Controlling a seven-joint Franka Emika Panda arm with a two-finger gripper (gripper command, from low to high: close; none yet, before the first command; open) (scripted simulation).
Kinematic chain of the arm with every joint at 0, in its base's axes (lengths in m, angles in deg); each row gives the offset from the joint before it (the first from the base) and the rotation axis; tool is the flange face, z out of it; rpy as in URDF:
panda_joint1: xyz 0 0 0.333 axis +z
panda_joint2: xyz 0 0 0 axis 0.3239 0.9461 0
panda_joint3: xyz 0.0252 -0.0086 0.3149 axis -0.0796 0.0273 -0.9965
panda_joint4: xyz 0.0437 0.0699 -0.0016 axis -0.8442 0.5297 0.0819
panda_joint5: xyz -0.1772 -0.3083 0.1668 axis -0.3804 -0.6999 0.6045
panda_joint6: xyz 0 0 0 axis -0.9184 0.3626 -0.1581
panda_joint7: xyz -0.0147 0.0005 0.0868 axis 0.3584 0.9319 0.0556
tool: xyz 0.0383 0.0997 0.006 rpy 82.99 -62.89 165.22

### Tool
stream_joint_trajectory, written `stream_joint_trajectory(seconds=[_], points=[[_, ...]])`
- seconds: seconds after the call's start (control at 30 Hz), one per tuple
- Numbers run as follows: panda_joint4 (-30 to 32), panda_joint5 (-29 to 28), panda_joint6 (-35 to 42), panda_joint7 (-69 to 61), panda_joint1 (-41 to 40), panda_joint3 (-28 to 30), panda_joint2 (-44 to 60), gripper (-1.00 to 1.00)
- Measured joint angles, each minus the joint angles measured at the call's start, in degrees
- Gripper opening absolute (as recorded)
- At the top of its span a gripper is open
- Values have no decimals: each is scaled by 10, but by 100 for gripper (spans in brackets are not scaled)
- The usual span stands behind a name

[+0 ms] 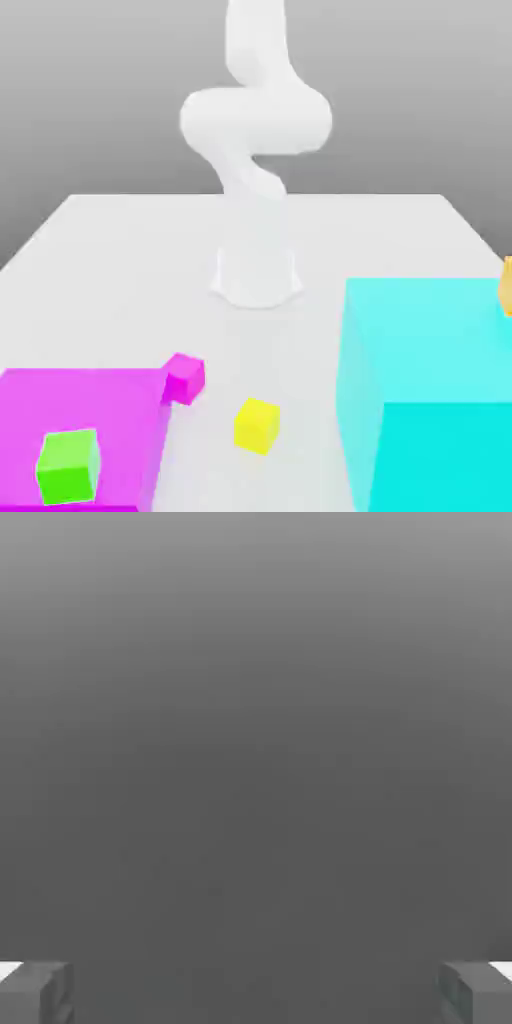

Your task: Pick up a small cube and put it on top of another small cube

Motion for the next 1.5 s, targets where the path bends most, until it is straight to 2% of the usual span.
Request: stream_joint_trajectory(seconds=[0.43,0.6,0.73,0.87,1.03,1.07,1.3,1.5], points=[[249,-14,-196,27,-73,54,218,0],[343,-15,-309,34,-105,75,359,0],[344,50,-366,-13,-97,76,435,0],[334,117,-408,-62,-136,19,488,0],[326,134,-461,-73,-179,-30,550,0],[325,135,-470,-72,-182,-34,560,-100],[325,132,-471,-70,-183,-35,561,-100],[333,104,-415,-53,-161,-2,496,-100]])
